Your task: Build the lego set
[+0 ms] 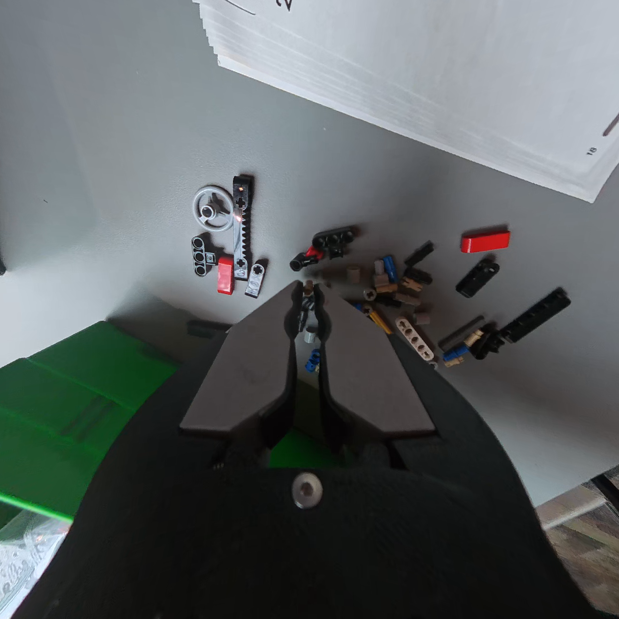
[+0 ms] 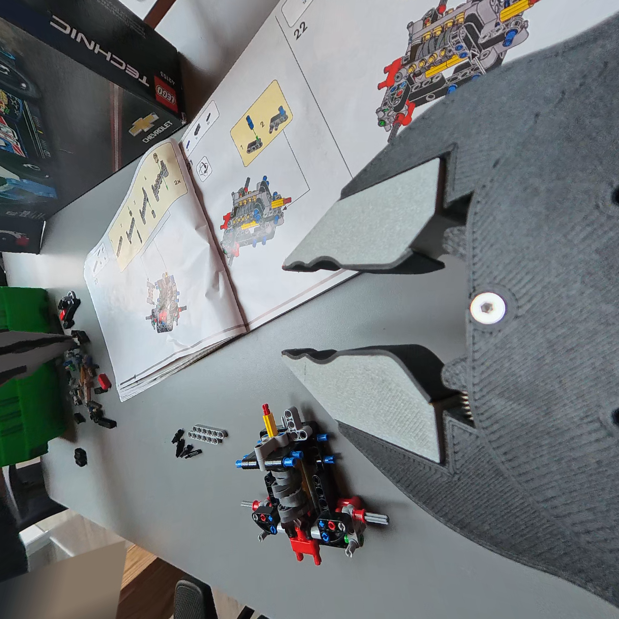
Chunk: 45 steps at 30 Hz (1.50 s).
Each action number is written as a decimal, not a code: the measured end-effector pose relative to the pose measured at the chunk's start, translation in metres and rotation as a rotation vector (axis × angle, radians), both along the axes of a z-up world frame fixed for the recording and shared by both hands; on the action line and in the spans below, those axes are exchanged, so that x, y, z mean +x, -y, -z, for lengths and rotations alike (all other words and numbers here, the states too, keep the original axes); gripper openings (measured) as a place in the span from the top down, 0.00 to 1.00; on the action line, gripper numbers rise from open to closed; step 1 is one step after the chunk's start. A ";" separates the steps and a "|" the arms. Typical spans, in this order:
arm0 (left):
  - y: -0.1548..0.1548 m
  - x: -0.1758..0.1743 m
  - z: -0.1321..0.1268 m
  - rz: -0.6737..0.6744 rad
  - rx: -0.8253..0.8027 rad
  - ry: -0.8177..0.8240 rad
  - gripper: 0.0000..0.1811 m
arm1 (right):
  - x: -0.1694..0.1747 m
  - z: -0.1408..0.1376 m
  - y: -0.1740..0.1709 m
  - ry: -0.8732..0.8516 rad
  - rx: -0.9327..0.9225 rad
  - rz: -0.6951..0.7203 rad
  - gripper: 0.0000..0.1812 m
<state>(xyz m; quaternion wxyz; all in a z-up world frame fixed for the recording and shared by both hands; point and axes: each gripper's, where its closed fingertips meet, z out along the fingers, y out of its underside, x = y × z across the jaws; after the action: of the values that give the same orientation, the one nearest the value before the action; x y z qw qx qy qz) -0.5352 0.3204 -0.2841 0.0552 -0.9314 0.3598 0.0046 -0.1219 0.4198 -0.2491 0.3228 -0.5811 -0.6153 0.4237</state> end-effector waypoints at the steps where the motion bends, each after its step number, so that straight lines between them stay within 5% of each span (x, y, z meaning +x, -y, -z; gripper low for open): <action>1: 0.001 0.001 -0.003 0.003 0.003 0.004 0.98 | 0.000 0.000 0.000 0.000 0.000 0.000 0.76; 5: 0.008 0.025 -0.020 0.032 0.045 0.127 0.98 | 0.000 0.000 0.000 0.000 0.001 -0.001 0.77; 10: 0.022 0.117 -0.032 0.201 0.092 0.298 0.98 | 0.000 0.001 0.000 0.005 0.001 -0.002 0.77; 15: 0.039 0.214 -0.016 0.402 0.065 0.431 0.98 | 0.000 0.001 0.000 0.005 0.006 0.000 0.77; 22: 0.039 0.266 0.004 0.488 0.023 0.451 0.98 | 0.001 0.001 0.001 0.008 0.011 -0.004 0.78; 38: 0.045 0.248 -0.016 0.447 0.063 0.462 0.94 | 0.001 0.002 0.003 0.008 0.011 -0.013 0.79; 42: 0.044 0.203 -0.038 0.338 0.130 0.392 0.93 | 0.001 0.002 0.004 0.011 0.008 -0.015 0.79; 45: 0.034 0.134 -0.063 0.131 0.220 0.227 0.98 | 0.001 0.001 0.003 0.008 0.009 -0.015 0.79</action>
<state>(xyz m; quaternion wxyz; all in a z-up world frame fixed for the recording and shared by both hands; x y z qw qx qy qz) -0.4008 0.2859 -0.2210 0.1972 -0.8888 0.4086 -0.0651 -0.1207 0.4164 -0.2506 0.3198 -0.5768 -0.6227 0.4210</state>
